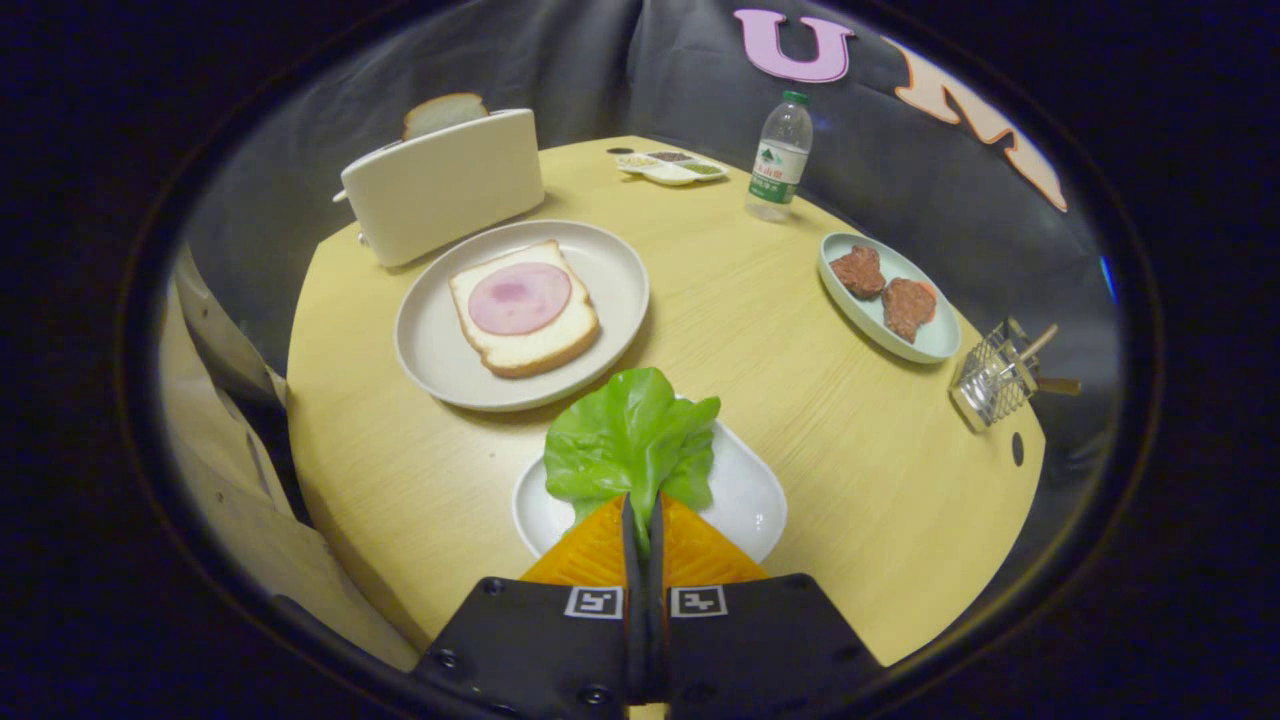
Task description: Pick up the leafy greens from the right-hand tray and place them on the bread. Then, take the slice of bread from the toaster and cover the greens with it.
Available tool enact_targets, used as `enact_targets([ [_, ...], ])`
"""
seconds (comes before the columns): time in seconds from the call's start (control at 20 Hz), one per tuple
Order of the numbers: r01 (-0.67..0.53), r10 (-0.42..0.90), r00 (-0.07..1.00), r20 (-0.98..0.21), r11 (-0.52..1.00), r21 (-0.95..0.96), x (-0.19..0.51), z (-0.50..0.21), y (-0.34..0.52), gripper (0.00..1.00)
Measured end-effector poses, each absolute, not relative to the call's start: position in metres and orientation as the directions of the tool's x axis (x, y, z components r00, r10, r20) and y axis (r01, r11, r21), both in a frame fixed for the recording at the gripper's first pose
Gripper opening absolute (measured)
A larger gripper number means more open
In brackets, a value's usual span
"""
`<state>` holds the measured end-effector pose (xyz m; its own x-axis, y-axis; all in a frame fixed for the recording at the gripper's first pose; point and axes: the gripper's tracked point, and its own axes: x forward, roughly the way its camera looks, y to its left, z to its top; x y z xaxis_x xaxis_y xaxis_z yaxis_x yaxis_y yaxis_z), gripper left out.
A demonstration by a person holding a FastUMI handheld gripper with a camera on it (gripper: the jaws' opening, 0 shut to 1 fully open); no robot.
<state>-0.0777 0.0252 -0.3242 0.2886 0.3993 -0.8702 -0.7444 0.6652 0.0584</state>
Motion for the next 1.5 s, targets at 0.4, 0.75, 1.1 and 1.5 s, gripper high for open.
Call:
enact_targets([
  [0.4,-0.731,0.398,0.374,-0.838,0.682,-0.002,-0.067,-0.279,0.040,0.03],
  [0.75,-0.749,0.404,0.385,-0.830,0.662,-0.026,-0.062,-0.266,0.071,0.03],
  [1.1,-0.790,0.432,0.362,-0.826,0.612,-0.026,-0.058,-0.261,0.113,0.03],
  [1.5,-0.842,0.475,0.308,-0.824,0.539,-0.004,-0.059,-0.268,0.170,0.03],
])
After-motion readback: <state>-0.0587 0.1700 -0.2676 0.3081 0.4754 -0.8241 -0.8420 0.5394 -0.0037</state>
